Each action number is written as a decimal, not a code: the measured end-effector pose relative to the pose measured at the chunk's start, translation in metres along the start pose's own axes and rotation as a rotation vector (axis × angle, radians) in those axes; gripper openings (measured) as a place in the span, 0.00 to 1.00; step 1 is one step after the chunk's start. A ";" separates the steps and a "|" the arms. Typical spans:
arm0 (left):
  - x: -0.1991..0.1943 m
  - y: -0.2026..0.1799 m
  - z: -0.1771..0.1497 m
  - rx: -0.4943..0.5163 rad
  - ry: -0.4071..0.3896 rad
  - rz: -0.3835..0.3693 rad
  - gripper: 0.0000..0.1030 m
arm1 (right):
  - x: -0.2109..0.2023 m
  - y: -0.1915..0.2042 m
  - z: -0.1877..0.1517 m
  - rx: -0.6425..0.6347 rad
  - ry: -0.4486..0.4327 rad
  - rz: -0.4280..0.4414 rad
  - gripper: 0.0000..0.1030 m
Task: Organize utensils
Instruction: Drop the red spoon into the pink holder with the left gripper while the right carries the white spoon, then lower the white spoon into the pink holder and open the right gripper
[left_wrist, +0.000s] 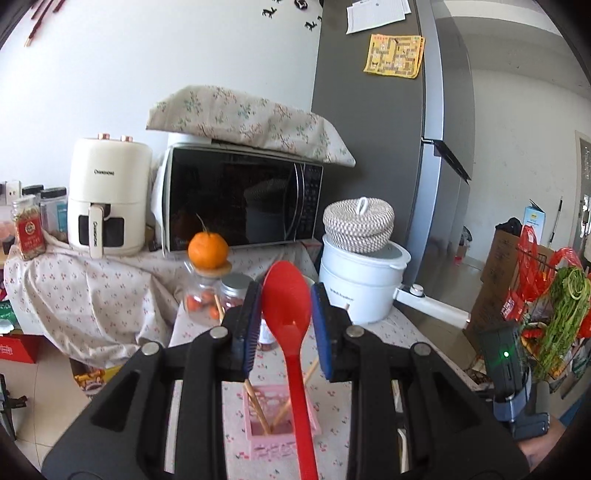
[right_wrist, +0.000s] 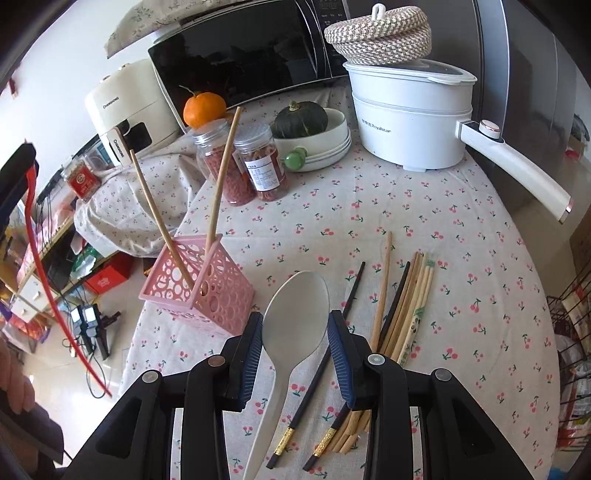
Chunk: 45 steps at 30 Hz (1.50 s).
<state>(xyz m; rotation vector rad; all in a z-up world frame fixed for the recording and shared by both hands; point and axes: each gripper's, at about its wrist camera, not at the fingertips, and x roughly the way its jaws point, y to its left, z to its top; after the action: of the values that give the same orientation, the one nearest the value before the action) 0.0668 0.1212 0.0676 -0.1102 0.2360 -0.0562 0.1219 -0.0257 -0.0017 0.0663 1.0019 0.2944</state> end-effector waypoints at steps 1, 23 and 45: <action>0.001 -0.001 0.001 0.009 -0.032 0.019 0.28 | -0.001 0.000 0.000 -0.001 0.000 0.001 0.35; 0.057 -0.001 -0.026 0.073 -0.022 0.157 0.29 | 0.004 -0.001 0.000 -0.026 -0.029 0.006 0.35; 0.032 0.043 -0.071 -0.026 0.557 0.084 0.62 | -0.033 0.049 0.028 -0.040 -0.391 -0.071 0.35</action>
<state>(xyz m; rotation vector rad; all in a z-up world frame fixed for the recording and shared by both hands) 0.0826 0.1546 -0.0135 -0.1085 0.7975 0.0014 0.1182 0.0143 0.0501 0.0489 0.6084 0.2252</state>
